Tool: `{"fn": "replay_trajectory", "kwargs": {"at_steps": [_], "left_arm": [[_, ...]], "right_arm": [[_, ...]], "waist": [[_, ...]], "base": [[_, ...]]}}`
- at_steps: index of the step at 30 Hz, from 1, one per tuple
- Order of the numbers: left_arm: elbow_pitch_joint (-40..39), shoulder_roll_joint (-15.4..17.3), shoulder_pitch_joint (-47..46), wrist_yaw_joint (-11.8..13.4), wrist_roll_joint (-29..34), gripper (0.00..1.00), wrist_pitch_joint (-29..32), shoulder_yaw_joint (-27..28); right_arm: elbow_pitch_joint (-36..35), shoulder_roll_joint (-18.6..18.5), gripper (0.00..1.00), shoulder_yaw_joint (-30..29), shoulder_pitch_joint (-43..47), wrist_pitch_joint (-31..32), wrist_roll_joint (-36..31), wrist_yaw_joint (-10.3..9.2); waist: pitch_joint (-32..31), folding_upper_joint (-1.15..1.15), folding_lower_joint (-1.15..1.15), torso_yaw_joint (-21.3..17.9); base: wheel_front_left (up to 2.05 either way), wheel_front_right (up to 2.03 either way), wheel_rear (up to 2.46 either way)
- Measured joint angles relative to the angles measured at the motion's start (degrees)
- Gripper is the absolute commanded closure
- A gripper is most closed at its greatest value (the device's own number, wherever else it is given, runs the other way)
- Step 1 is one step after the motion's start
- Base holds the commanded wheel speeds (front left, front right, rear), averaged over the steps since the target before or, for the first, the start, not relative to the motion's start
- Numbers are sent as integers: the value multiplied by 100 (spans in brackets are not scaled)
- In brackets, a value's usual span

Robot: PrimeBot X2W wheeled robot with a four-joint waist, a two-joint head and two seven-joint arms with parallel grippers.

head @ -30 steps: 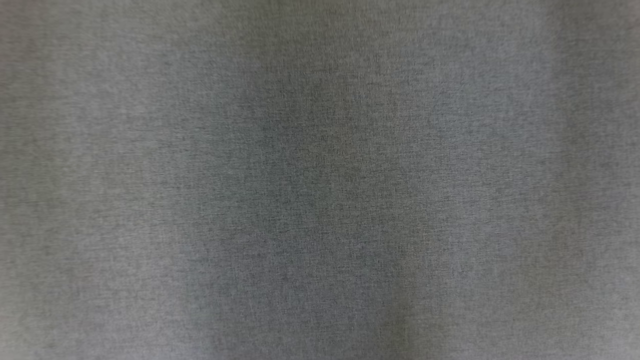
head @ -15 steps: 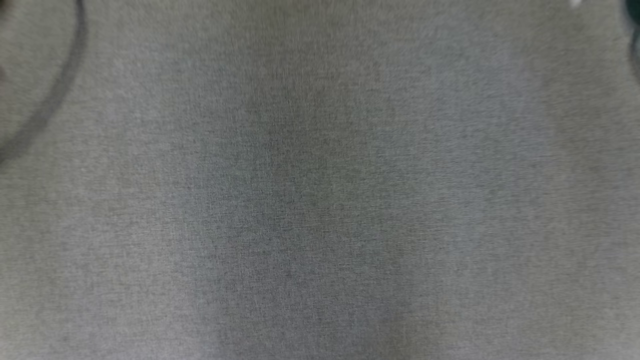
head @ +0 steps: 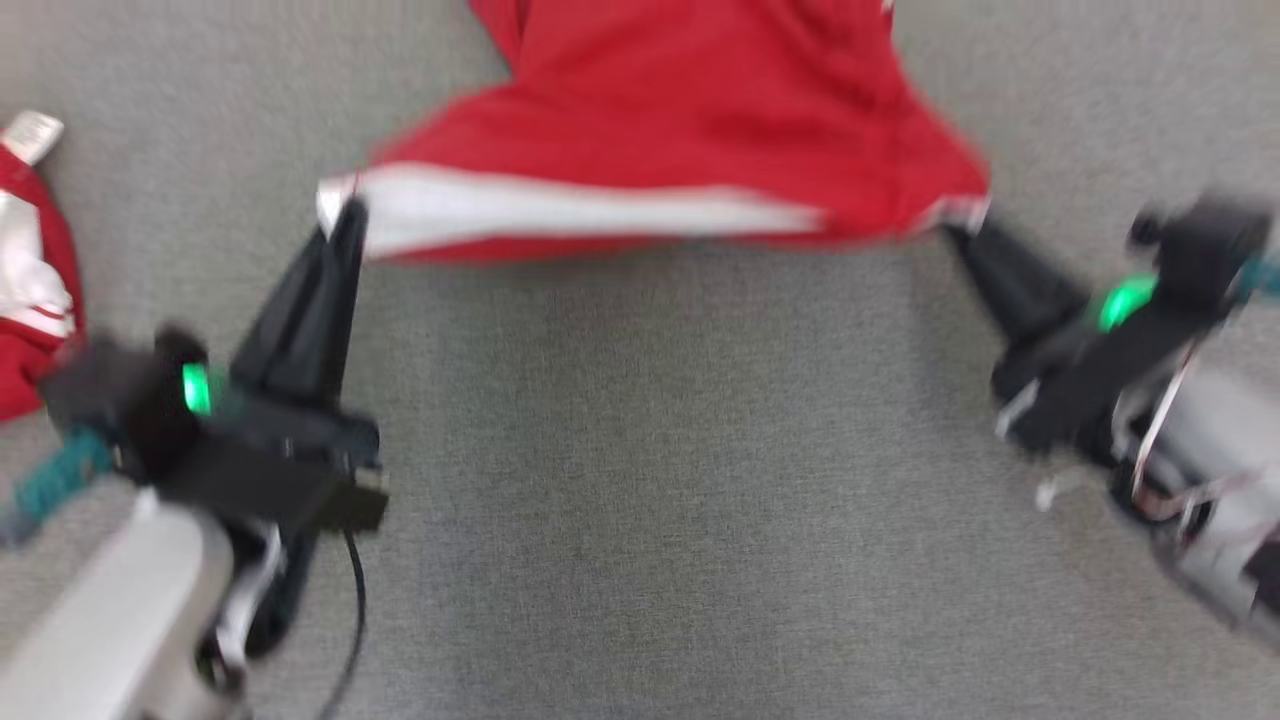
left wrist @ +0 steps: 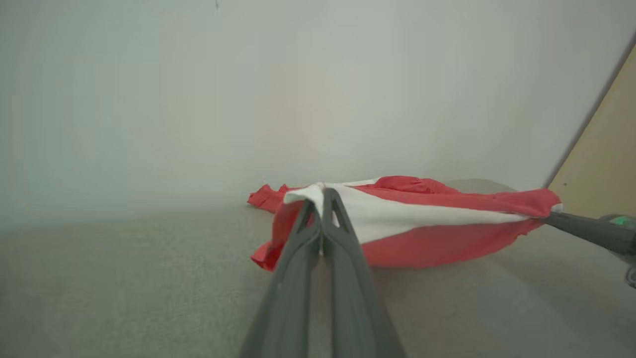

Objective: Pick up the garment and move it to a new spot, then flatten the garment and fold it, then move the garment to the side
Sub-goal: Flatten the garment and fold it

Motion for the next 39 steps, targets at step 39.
{"fn": "replay_trajectory", "kwargs": {"at_steps": [39], "left_arm": [[174, -679, 2896, -975, 1563, 100, 365, 1340]], "right_arm": [[-1840, 972, 100, -2426, 5313, 588, -929, 0]], "waist": [[-1539, 0, 2, -168]], "base": [[0, 0, 0]]}}
